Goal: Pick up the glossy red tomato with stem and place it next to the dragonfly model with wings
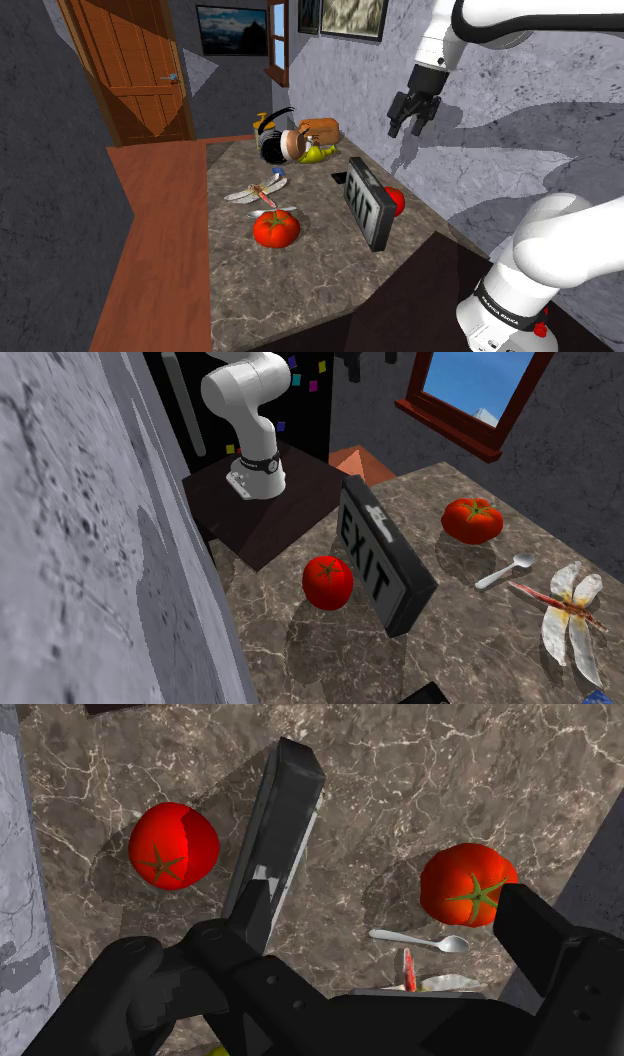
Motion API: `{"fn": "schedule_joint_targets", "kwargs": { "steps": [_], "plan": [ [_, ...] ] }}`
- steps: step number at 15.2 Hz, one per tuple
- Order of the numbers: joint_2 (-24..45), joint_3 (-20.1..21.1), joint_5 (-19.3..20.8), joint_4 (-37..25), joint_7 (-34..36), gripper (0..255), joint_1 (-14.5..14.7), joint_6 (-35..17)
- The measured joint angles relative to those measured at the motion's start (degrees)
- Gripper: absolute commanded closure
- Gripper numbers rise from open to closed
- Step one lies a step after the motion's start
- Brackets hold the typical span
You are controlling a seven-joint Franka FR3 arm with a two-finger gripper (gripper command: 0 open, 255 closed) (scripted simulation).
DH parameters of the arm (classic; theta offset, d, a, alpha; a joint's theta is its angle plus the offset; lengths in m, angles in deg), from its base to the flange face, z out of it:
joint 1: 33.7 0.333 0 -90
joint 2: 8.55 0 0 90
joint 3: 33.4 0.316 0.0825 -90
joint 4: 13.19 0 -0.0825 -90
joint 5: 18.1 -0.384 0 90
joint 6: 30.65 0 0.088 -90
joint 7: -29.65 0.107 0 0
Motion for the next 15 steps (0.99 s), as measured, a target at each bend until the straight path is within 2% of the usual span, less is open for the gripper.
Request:
{"fn": "schedule_joint_targets", "kwargs": {
  "steps": [3, 10, 15],
  "plan": [
    [0.9, -1.0, 0.6, 0.9, -1.4, 0, -0.4, -1.5],
    [6.1, -6.0, 3.4, 6.6, -8.1, 0, -2.5, -11.0],
    [13.1, -10.3, 5.0, 7.7, -13.6, 0, -4.0, -18.0]
  ]
}}
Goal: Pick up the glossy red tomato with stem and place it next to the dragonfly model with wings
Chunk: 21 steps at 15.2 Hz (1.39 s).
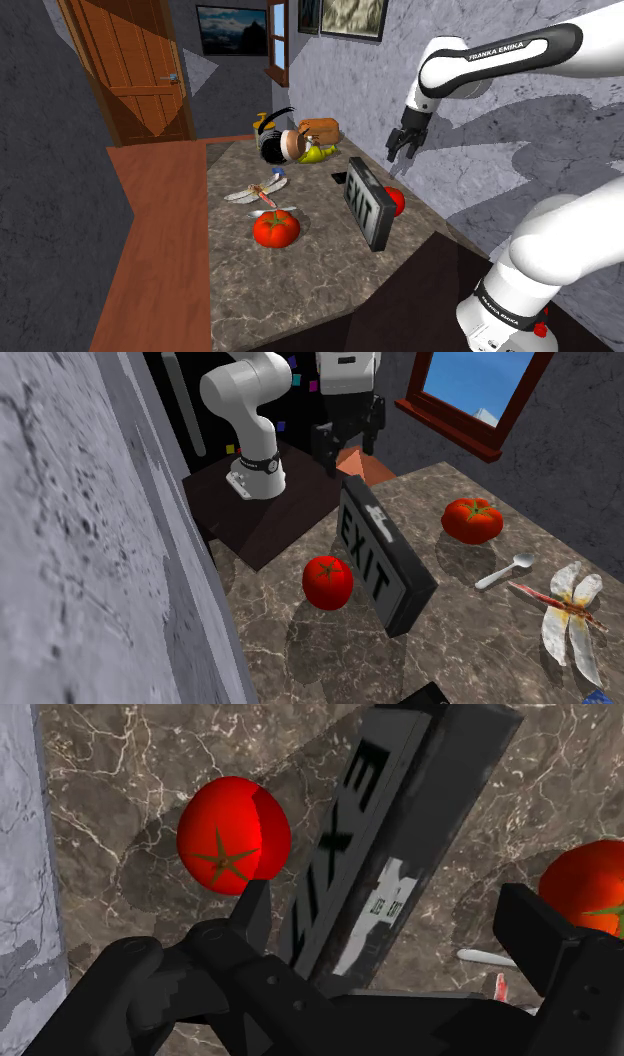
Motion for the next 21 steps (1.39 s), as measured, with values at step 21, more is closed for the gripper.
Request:
{"fn": "schedule_joint_targets", "kwargs": {
  "steps": [21],
  "plan": [
    [29.2, -9.9, -6.5, -2.4, -18.7, 0, -1.2, -23.5]
  ]
}}
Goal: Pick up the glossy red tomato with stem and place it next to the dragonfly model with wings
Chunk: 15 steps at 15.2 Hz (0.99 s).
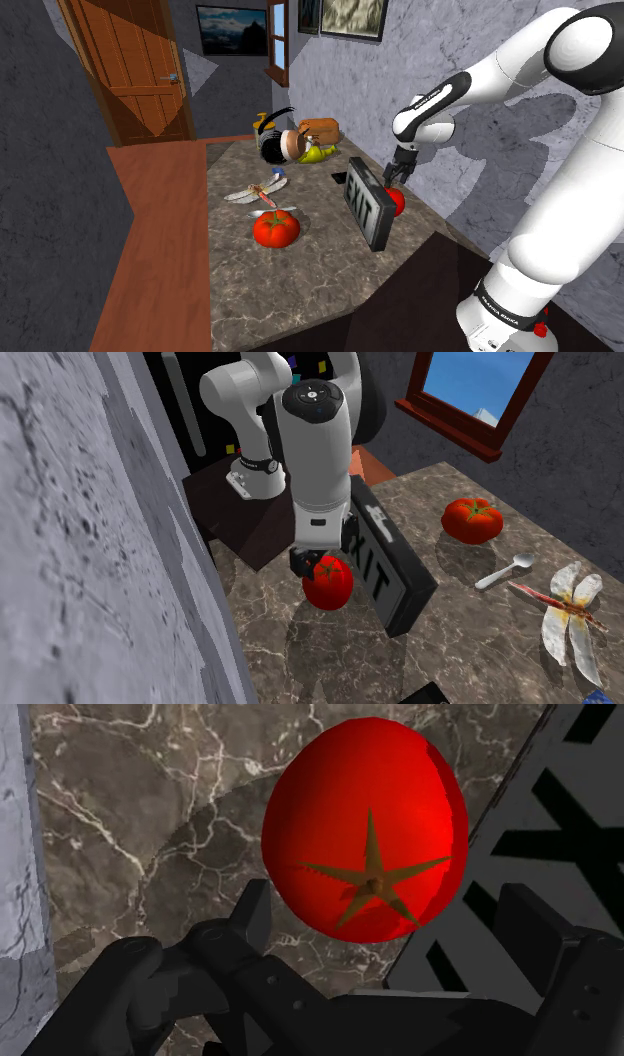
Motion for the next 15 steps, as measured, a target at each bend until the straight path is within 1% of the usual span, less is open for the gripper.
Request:
{"fn": "schedule_joint_targets", "kwargs": {
  "steps": [6, 7, 15],
  "plan": [
    [0.6, 0.0, -0.4, 0.0, -0.3, 0, 0.0, -0.5],
    [0.6, 0.0, -0.4, 0.0, -0.3, 255, 0.0, -0.5],
    [0.6, 0.0, -0.4, 0.0, -0.3, 255, 0.0, -0.6]
  ]
}}
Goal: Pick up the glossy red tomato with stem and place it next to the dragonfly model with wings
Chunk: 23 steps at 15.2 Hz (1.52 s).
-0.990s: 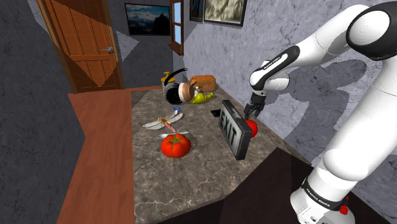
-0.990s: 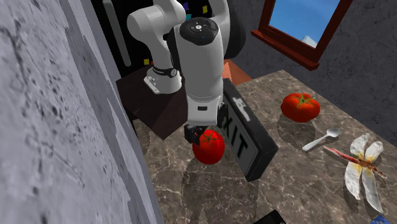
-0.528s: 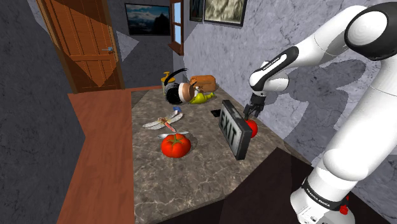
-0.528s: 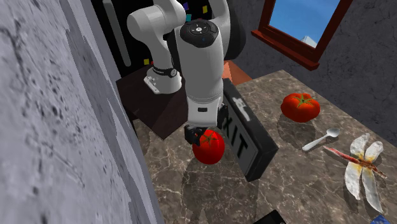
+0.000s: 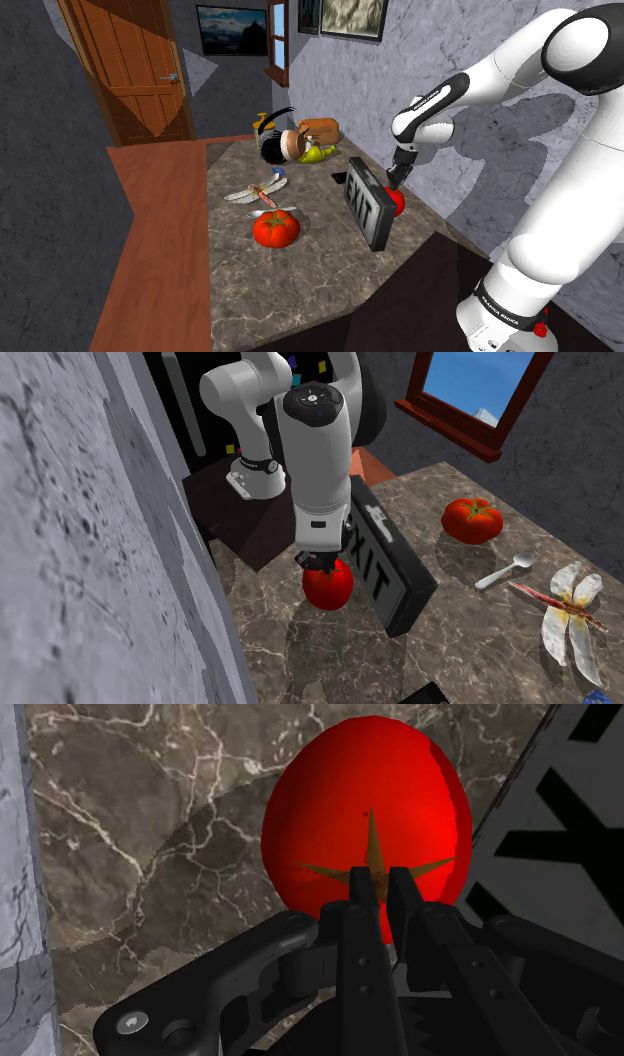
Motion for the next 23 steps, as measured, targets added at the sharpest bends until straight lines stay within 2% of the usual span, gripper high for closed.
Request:
{"fn": "schedule_joint_targets", "kwargs": {
  "steps": [6, 23],
  "plan": [
    [-2.2, 0.0, 1.5, -0.4, 1.3, 255, -0.1, 2.3],
    [-10.8, 0.8, 6.3, -6.1, 5.8, 255, -0.8, 15.9]
  ]
}}
